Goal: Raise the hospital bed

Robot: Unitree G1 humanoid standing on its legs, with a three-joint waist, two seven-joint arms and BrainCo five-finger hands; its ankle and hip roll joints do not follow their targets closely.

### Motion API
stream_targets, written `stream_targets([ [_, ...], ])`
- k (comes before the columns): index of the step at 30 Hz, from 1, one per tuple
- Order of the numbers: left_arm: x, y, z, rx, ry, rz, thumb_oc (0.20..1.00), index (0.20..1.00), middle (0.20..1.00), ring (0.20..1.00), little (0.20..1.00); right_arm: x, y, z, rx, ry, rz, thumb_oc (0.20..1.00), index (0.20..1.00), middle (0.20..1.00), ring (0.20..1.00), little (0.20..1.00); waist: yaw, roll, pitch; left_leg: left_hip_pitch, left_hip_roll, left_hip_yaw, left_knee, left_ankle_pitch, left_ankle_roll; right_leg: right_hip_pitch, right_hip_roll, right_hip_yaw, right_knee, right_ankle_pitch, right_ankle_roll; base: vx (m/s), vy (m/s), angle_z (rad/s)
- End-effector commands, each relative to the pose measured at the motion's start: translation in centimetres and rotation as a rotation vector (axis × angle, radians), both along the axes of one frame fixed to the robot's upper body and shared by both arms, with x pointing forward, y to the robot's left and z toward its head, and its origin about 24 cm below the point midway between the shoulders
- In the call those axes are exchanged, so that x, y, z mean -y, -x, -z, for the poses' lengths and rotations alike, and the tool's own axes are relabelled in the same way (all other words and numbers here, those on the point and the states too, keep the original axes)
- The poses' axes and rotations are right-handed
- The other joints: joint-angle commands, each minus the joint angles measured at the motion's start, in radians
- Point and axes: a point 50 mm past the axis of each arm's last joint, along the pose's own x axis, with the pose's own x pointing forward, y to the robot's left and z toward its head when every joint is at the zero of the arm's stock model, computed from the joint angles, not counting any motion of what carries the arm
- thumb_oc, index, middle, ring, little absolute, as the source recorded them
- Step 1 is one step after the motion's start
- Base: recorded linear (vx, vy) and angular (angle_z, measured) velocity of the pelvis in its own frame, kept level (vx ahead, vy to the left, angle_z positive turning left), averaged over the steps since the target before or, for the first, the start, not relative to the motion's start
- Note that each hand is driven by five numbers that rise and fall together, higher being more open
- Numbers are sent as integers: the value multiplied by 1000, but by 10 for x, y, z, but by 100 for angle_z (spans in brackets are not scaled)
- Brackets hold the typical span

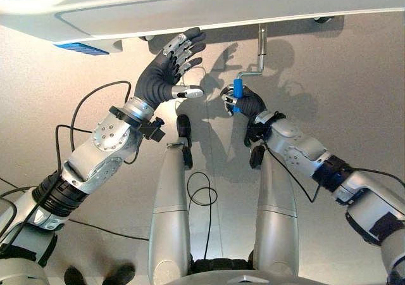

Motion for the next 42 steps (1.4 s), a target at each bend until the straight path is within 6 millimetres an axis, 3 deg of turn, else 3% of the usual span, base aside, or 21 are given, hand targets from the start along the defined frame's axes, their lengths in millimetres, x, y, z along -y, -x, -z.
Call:
stream_targets([
  [1,26,31,-20,106,110,195,1000,1000,1000,1000,1000,-76,13,-46,237,32,-264,200,200,200,200,200,45,43,-30,-38,-27,-4,-149,139,-18,25,-15,-6,-68,80,76,0,0,0],
  [8,33,32,-17,76,158,247,1000,1000,1000,1000,1000,-69,-17,-27,154,106,-78,200,200,200,200,200,63,62,-30,-58,-38,-5,-141,135,-15,6,-15,-5,-60,78,77,9,12,2],
  [10,33,32,-17,76,158,247,1000,1000,1000,1000,1000,-69,-17,-27,154,106,-79,200,200,200,200,200,63,62,-30,-59,-38,-5,-141,135,-15,6,-15,-5,-59,78,77,0,0,0],
  [11,35,33,-15,65,159,264,1000,1000,1000,1000,1000,-54,-30,-7,67,160,20,200,200,200,200,200,69,71,-30,-69,-41,-4,-135,133,-14,-3,-17,-3,-50,73,75,0,0,0],
  [14,36,34,-16,67,163,278,1000,1000,1000,1000,1000,-45,-34,2,27,187,66,200,200,200,200,200,71,75,-30,-76,-44,-5,-126,131,-15,-11,-17,-4,-37,69,75,18,10,6],
  [16,37,34,-15,65,174,292,1000,1000,1000,1000,1000,-21,-43,19,-54,221,180,200,200,200,200,200,74,83,-30,-84,-48,-5,-119,128,-16,-21,-17,-1,-26,62,74,28,9,9],
  [18,38,34,-16,66,172,295,1000,1000,1000,1000,1000,-16,-44,22,-68,232,199,200,200,200,200,200,76,86,-30,-90,-49,-5,-112,127,-17,-25,-18,-1,-20,62,74,11,1,3],
  [19,40,35,-16,66,179,308,1000,1000,1000,1000,1000,2,-47,32,-123,239,273,200,200,200,200,200,76,95,-30,-101,-52,-6,-96,125,-18,-39,-18,1,2,57,73,32,-8,4],
  [21,40,35,-15,62,182,311,1000,1000,1000,1000,1000,10,-48,34,-141,235,307,200,200,200,200,200,76,97,-30,-105,-52,-6,-90,125,-19,-44,-18,3,8,55,74,31,-12,8],
  [23,42,33,-13,48,187,320,1000,1000,1000,1000,1000,39,-50,39,-186,211,422,200,200,200,200,200,74,103,-30,-113,-54,-4,-77,123,-22,-56,-18,7,25,53,73,32,-11,10],
  [25,42,33,-12,43,188,326,1000,1000,1000,1000,1000,49,-51,39,-193,214,453,200,200,200,200,200,75,104,-30,-116,-54,-3,-72,122,-22,-59,-19,9,28,53,73,9,-1,2],
  [28,47,33,-9,37,185,350,1000,1000,1000,1000,1000,86,-49,40,-220,202,566,200,200,200,200,200,68,108,-30,-121,-54,2,-60,120,-22,-66,-18,15,40,51,73,11,-6,-1],
  [30,47,32,-9,37,183,353,1000,1000,1000,1000,1000,96,-49,39,-222,202,594,200,200,200,200,200,68,109,-30,-120,-53,2,-61,120,-23,-67,-19,18,42,49,74,0,0,0],
  [32,49,33,-9,40,174,376,1000,1000,1000,1000,1000,127,-44,37,-231,204,682,200,200,200,200,200,65,116,-30,-117,-54,5,-58,120,-24,-68,-19,20,51,44,75,0,0,0],
  [34,50,33,-8,39,169,380,1000,1000,1000,1000,1000,134,-43,36,-230,199,698,200,200,200,200,200,62,117,-30,-116,-52,5,-59,121,-25,-69,-19,21,53,42,75,0,0,0],
  [35,50,34,-6,34,165,386,1000,1000,1000,1000,1000,153,-39,33,-233,154,760,200,200,200,200,200,58,119,-30,-112,-51,5,-58,121,-27,-72,-18,25,59,39,75,0,0,0],
  [36,51,34,-6,34,165,387,1000,1000,1000,1000,1000,153,-39,33,-233,154,761,200,200,200,200,200,58,120,-30,-112,-51,6,-58,120,-27,-72,-18,25,59,39,75,13,-14,-3],
  [37,49,33,-4,31,163,383,1000,1000,1000,1000,1000,171,-36,27,-220,134,810,200,200,200,200,200,52,120,-30,-108,-47,8,-60,122,-28,-72,-17,26,63,35,74,4,-5,-4],
  [38,49,33,-4,31,163,384,1000,1000,1000,1000,1000,171,-36,27,-220,134,810,200,200,200,200,200,52,120,-30,-107,-47,8,-60,122,-28,-72,-17,26,63,35,74,7,-4,-3],
  [42,47,33,-2,24,158,381,1000,1000,1000,1000,1000,202,-25,23,-216,39,911,200,200,200,200,200,42,124,-30,-101,-42,11,-58,120,-31,-73,-17,30,73,31,75,6,-8,-3],
])
